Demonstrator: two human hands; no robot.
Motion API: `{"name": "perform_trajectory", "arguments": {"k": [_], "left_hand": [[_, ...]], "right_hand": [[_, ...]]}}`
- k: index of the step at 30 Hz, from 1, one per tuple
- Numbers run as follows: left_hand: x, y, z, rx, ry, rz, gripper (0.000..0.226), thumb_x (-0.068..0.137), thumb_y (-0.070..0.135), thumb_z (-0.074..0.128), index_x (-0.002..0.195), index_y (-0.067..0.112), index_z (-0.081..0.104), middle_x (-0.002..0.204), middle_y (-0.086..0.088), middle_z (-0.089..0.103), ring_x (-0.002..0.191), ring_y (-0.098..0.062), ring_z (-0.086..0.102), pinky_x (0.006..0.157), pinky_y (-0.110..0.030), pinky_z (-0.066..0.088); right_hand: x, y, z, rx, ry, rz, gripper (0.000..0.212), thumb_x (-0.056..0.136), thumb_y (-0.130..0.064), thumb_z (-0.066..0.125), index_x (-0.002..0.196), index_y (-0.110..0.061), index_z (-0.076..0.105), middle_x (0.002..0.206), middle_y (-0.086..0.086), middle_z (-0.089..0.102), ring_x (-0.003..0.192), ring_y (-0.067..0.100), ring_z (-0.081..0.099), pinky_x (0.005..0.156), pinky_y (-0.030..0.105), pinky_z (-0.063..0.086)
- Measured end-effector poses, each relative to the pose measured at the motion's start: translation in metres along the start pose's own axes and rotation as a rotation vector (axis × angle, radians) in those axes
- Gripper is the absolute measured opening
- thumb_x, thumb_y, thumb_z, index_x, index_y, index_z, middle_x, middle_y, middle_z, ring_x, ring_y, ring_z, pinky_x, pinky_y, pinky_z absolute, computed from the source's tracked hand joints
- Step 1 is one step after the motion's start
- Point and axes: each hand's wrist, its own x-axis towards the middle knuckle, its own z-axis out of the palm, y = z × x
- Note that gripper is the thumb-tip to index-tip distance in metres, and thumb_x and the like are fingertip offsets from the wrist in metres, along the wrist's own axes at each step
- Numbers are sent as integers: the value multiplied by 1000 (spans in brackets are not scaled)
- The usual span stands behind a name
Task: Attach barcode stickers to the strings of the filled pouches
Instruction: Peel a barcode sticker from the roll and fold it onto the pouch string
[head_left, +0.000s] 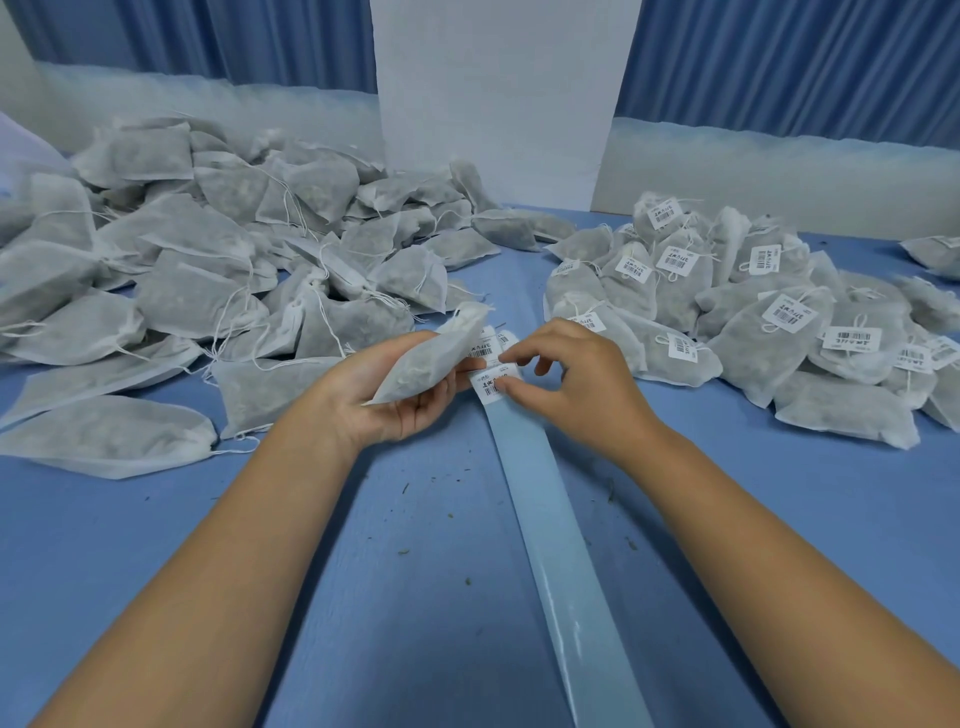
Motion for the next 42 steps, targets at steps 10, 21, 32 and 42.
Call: {"name": "perform_trajectory", "arguments": {"k": [10, 21, 32, 42], "left_hand": [[-1, 0, 1, 9, 29, 18, 32, 68, 14, 67, 97, 1, 68, 95, -17, 73, 52, -14, 65, 43, -20, 52], [2, 1, 0, 276, 168, 151, 6, 87, 17, 67, 93, 13, 68, 73, 0, 72, 55, -10, 67, 47, -20, 53], [-6, -12, 11, 985, 43, 400, 24, 75, 39, 82, 84, 17, 76, 87, -5, 76, 76, -12, 69, 68, -23, 49], [-6, -12, 12, 947, -8, 401, 17, 72, 31, 84, 80, 19, 76, 80, 0, 74, 72, -11, 68, 61, -19, 51]], "right_hand": [[-3, -7, -1, 152, 33, -6, 14, 78, -11, 79, 81, -24, 75, 86, -3, 59, 74, 2, 50, 67, 8, 35], [6, -16, -18, 728, 320, 355, 16, 85, -6, 69, 80, -21, 69, 73, -8, 59, 67, 6, 48, 65, 18, 41], [4, -25, -6, 789, 66, 472, 54, 85, -21, 75, 132, -35, 53, 89, 15, 72, 78, 12, 67, 66, 22, 54], [5, -23, -8, 943, 85, 597, 45, 85, -20, 75, 124, -35, 60, 90, 3, 75, 82, 16, 71, 77, 30, 55]]}}
